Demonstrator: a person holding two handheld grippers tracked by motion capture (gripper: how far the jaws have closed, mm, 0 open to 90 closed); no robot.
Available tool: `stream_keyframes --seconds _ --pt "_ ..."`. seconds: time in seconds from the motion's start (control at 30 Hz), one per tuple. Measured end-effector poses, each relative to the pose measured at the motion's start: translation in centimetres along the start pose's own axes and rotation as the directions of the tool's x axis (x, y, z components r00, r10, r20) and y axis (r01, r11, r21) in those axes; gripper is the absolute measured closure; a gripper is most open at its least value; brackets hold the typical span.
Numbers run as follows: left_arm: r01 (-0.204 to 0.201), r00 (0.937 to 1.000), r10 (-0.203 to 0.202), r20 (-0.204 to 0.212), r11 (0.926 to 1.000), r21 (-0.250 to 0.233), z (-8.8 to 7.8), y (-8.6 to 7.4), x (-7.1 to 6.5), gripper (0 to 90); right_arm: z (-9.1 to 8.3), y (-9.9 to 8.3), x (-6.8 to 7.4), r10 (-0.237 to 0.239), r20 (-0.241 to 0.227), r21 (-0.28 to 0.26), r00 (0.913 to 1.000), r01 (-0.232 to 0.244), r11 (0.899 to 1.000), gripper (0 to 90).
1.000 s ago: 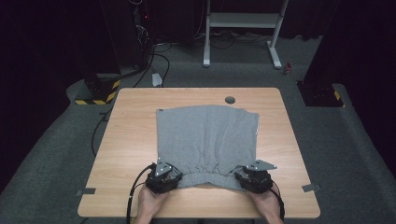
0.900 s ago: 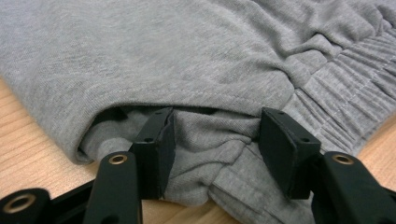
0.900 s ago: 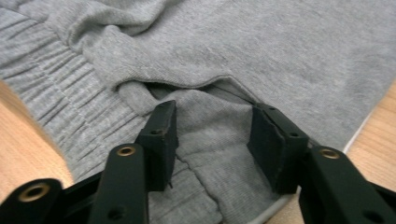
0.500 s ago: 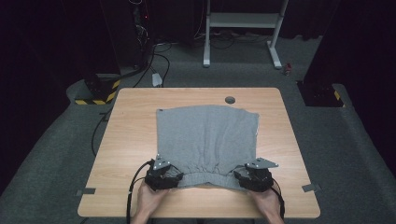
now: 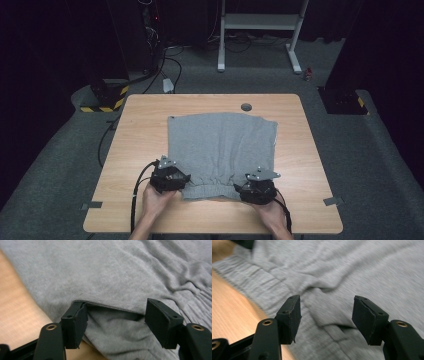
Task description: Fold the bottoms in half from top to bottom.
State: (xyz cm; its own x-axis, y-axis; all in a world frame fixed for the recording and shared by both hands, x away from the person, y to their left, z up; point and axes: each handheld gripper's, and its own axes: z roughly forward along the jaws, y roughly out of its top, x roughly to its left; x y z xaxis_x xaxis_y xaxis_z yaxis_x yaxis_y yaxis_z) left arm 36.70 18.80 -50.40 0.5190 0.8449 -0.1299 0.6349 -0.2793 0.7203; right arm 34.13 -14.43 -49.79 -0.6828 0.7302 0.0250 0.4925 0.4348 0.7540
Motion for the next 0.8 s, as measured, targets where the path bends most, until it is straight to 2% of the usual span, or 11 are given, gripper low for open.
stream_keyframes --seconds 0.23,0.3,0.33,0.57,0.67,0.8 --pt "0.034 0.9985 -0.033 -0.043 0.9993 0.016 0.6 1.8 1.8 35.0 1.5 1.2 2.0 -0.035 -0.066 -0.015 0.9972 0.034 0.999 40.2" --pt "0.062 0.9974 -0.062 -0.039 0.9981 0.005 0.7 2.1 2.4 34.6 1.8 1.5 2.7 -0.040 -0.081 -0.010 0.9959 0.040 0.999 40.6" --pt "0.067 0.9970 -0.067 -0.039 0.9976 0.017 0.7 2.2 2.6 34.6 1.9 1.6 2.9 -0.049 -0.089 -0.010 0.9949 0.048 0.999 40.7" --pt "0.051 0.9977 -0.051 -0.044 0.9985 0.021 1.0 3.1 2.5 33.6 3.0 2.6 4.6 -0.087 -0.118 -0.003 0.9891 0.087 0.996 41.5" --pt "0.057 0.9970 -0.056 -0.054 0.9978 0.032 1.3 3.3 2.9 33.8 4.0 3.5 5.4 -0.102 -0.137 -0.002 0.9854 0.102 0.995 42.3" --pt "0.038 0.9970 -0.035 -0.069 0.9979 0.052 1.5 3.4 2.9 34.3 5.7 4.8 6.3 -0.113 -0.153 -0.001 0.9818 0.114 0.994 43.2"
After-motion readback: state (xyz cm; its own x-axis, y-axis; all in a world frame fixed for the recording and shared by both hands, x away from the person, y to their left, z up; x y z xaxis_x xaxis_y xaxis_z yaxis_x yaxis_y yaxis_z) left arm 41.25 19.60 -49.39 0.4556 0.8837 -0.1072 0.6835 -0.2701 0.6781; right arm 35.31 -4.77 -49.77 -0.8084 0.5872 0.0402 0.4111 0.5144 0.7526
